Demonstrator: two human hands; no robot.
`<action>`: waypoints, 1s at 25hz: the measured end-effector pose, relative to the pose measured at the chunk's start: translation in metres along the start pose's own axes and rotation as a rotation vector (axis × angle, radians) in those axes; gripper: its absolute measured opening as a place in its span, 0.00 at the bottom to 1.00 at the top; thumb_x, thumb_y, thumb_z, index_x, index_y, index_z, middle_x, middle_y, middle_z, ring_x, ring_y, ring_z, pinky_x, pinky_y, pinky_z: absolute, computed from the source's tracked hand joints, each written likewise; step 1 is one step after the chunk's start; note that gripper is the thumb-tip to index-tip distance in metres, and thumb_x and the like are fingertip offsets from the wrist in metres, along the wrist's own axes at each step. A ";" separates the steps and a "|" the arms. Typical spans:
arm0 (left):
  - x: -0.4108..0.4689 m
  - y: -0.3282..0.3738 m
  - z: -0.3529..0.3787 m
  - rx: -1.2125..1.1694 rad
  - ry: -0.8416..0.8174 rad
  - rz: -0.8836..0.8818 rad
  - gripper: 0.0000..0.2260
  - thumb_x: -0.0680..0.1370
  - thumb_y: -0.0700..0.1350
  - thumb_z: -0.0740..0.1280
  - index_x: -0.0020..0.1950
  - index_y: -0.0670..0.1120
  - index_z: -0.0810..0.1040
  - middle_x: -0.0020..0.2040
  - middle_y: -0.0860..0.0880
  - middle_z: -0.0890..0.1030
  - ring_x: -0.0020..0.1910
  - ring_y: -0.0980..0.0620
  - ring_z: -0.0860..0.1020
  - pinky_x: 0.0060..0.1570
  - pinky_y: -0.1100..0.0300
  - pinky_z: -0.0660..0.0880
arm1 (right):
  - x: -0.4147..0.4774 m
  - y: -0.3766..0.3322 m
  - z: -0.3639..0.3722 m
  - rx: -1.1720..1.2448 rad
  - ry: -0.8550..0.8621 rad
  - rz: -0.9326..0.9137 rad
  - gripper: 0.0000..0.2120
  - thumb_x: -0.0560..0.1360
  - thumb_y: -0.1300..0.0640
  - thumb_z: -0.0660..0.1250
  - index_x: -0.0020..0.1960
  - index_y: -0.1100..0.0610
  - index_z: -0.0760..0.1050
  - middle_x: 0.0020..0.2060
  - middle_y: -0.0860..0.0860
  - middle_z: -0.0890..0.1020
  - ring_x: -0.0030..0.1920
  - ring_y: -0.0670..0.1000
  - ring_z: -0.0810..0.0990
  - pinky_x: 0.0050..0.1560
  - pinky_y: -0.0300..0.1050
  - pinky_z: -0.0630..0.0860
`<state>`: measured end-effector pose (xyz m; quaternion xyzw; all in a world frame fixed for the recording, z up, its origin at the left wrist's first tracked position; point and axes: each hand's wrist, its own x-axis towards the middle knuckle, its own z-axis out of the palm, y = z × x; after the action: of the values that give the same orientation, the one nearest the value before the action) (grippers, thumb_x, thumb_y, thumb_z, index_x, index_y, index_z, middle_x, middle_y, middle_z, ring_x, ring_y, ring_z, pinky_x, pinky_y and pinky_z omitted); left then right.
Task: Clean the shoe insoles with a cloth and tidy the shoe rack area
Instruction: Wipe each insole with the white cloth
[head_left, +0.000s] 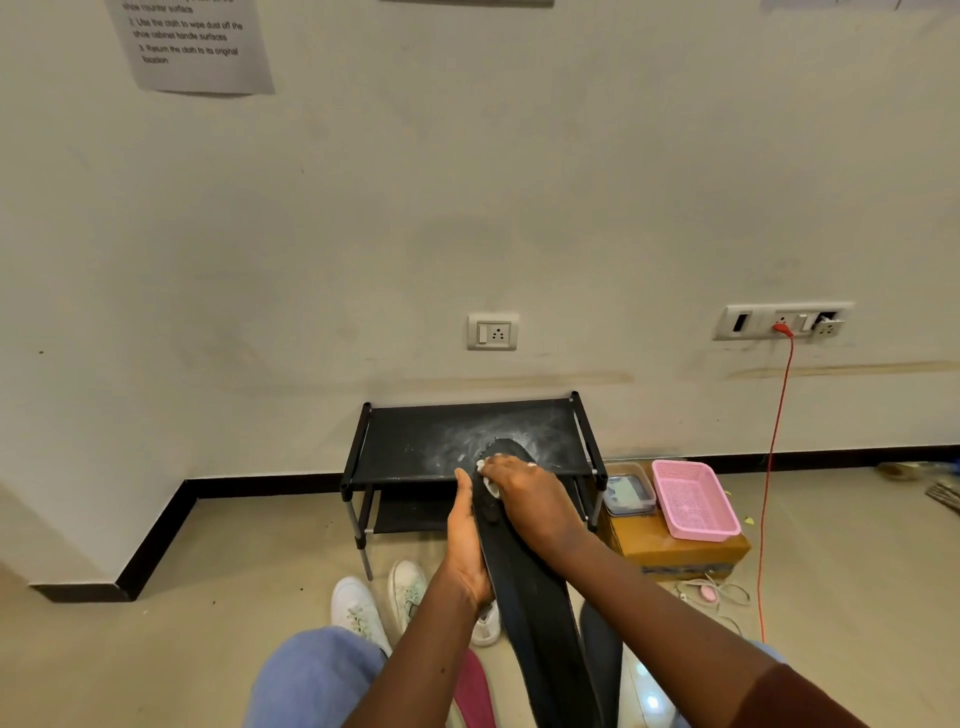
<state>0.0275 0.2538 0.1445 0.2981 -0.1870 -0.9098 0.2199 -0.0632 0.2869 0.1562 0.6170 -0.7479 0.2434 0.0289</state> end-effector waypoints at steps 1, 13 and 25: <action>-0.001 -0.001 0.001 0.004 -0.002 -0.003 0.32 0.76 0.67 0.55 0.64 0.42 0.76 0.58 0.37 0.80 0.57 0.40 0.78 0.59 0.47 0.72 | 0.002 0.003 -0.002 -0.006 0.018 0.071 0.15 0.77 0.62 0.59 0.62 0.58 0.74 0.61 0.55 0.78 0.58 0.56 0.78 0.54 0.50 0.77; 0.008 -0.002 -0.002 0.045 0.001 -0.014 0.40 0.68 0.72 0.60 0.63 0.40 0.77 0.61 0.36 0.78 0.63 0.40 0.75 0.69 0.46 0.65 | -0.017 -0.010 -0.002 0.134 0.106 -0.052 0.13 0.71 0.68 0.64 0.53 0.60 0.81 0.51 0.55 0.83 0.52 0.51 0.82 0.57 0.39 0.73; 0.003 -0.011 -0.003 0.117 -0.122 -0.025 0.29 0.78 0.63 0.53 0.54 0.42 0.82 0.47 0.39 0.83 0.44 0.43 0.83 0.43 0.52 0.80 | -0.013 0.010 -0.010 0.142 0.162 0.237 0.13 0.74 0.70 0.60 0.54 0.61 0.79 0.48 0.56 0.83 0.48 0.55 0.82 0.50 0.44 0.76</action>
<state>0.0240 0.2605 0.1355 0.2569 -0.2494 -0.9164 0.1791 -0.0722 0.3037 0.1577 0.5031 -0.7916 0.3465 0.0165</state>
